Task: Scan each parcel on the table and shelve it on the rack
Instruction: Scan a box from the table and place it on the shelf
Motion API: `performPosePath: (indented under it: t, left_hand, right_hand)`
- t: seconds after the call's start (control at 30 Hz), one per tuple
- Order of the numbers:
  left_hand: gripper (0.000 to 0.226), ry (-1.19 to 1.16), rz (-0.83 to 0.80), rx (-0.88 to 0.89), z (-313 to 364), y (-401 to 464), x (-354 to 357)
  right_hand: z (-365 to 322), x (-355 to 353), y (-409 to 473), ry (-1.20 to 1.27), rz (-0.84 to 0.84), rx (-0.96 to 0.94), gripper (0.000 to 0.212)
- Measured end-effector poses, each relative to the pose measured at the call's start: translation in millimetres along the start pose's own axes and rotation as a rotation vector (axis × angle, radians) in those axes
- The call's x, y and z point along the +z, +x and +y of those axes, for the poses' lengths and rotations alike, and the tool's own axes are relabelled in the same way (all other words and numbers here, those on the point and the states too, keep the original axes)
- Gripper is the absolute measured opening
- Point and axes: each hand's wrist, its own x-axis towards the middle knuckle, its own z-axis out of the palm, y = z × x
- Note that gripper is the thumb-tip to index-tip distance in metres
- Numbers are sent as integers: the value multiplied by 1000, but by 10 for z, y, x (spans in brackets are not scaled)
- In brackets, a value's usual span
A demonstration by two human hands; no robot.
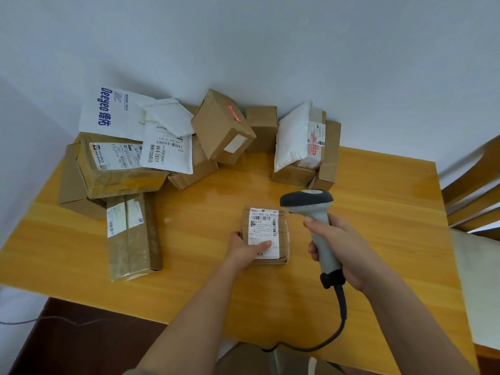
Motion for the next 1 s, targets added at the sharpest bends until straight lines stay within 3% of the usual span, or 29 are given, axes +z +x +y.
performPosePath:
  t: [0.13, 0.23, 0.4, 0.57, 0.8, 0.87, 1.0]
  left_hand:
    - [44, -102, 23, -36, 96, -22, 19]
    - [34, -143, 83, -54, 180, -23, 2]
    - [43, -90, 148, -67, 197, 46, -70]
    - [88, -23, 175, -94, 38, 358, -44]
    - [107, -27, 224, -97, -19, 504, -5]
    - [102, -74, 216, -99, 83, 343, -21]
    - [64, -209, 155, -89, 258, 26, -2]
  right_hand:
    - [-62, 8, -25, 27, -43, 34, 17]
    - [-96, 20, -36, 47, -42, 33, 21]
    - [-175, 28, -81, 77, -65, 7, 24]
    - [-244, 37, -147, 107, -80, -9, 22]
    - [-300, 41, -206, 181, -72, -10, 24]
    - [-304, 32, -221, 192, -76, -17, 25]
    - [-302, -2, -258, 211, -85, -21, 25]
